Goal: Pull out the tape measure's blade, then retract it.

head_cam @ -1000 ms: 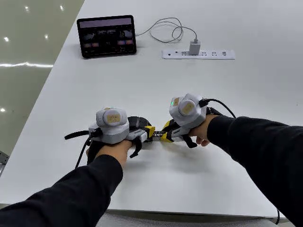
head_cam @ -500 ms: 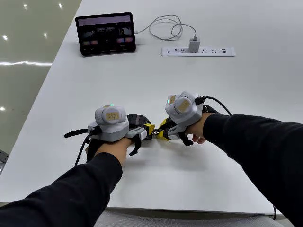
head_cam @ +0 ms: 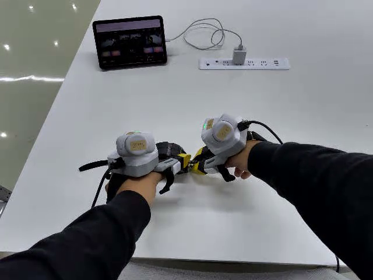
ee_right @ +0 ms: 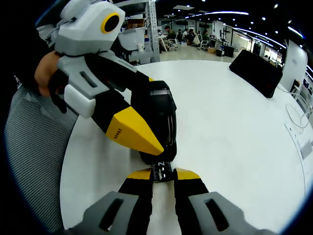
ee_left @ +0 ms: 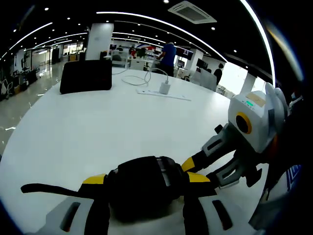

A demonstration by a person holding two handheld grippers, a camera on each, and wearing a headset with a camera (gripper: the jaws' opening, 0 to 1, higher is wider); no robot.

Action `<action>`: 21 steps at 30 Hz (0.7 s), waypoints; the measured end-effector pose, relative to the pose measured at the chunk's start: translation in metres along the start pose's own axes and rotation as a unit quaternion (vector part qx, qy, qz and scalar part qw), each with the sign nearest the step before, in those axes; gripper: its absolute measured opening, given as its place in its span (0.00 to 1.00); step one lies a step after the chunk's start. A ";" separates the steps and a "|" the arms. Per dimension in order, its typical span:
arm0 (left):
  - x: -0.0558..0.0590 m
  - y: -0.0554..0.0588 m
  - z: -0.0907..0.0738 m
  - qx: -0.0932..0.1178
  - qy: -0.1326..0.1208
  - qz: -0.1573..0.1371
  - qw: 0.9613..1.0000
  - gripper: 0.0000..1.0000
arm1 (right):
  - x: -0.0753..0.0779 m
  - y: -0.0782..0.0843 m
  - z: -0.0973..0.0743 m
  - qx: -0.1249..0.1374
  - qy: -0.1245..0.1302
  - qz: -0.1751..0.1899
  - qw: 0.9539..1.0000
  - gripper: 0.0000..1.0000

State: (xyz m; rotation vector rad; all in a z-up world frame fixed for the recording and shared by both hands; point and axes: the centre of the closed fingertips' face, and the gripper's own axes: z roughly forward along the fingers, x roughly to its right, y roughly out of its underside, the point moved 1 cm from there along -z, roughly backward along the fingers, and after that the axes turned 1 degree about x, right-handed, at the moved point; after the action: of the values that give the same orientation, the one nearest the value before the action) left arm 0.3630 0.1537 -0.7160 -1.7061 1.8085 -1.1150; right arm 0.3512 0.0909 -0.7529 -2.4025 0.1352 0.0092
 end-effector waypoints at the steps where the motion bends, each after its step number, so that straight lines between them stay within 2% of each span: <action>1: 0.000 0.000 0.000 0.000 0.000 0.000 1.000 0.56 | 0.000 0.000 0.000 0.000 0.001 0.000 1.000 0.12; 6: 0.000 0.000 0.000 0.000 0.000 -0.001 1.000 0.56 | 0.001 0.003 -0.002 0.004 0.004 0.008 1.000 0.12; 8: 0.000 0.000 0.000 0.000 0.000 0.000 1.000 0.56 | 0.000 0.003 -0.001 0.005 0.007 -0.002 1.000 0.11; 21: 0.000 0.000 0.000 -0.001 0.002 0.000 1.000 0.56 | -0.001 -0.003 0.003 0.004 0.005 -0.001 1.000 0.11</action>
State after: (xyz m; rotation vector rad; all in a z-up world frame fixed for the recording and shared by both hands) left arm 0.3627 0.1539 -0.7160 -1.7077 1.8125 -1.1170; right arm 0.3508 0.0953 -0.7534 -2.3944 0.1360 -0.0045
